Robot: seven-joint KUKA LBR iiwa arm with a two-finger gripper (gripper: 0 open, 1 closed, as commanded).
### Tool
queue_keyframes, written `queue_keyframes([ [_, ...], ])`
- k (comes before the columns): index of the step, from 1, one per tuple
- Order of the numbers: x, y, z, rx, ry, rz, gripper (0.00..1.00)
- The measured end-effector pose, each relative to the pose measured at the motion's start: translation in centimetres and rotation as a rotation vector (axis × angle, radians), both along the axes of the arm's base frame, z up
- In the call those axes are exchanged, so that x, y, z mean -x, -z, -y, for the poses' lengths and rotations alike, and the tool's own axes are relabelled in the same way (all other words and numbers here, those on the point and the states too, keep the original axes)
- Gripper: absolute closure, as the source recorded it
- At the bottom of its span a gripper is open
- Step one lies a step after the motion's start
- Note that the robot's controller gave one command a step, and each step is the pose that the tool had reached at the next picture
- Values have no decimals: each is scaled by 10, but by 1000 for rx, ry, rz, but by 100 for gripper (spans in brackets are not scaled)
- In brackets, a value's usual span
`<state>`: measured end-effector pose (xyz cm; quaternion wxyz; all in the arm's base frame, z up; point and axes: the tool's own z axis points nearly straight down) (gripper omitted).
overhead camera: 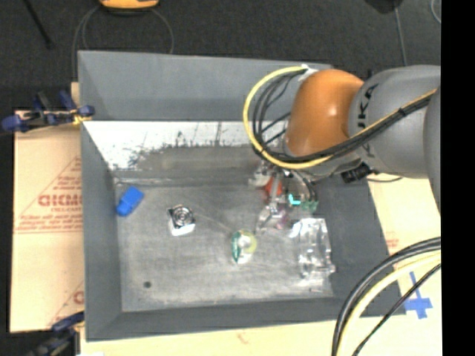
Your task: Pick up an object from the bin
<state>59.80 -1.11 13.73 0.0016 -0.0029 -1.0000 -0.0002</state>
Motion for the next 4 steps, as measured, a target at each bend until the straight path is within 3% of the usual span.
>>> queue_keyframes([
  [1,52,56,-37,1,-99,13,0],
  [2,53,58,-38,1,-101,11,100],
  [3,11,-88,-33,2,-83,17,100],
  [4,-9,43,-38,1,-146,0,100],
])
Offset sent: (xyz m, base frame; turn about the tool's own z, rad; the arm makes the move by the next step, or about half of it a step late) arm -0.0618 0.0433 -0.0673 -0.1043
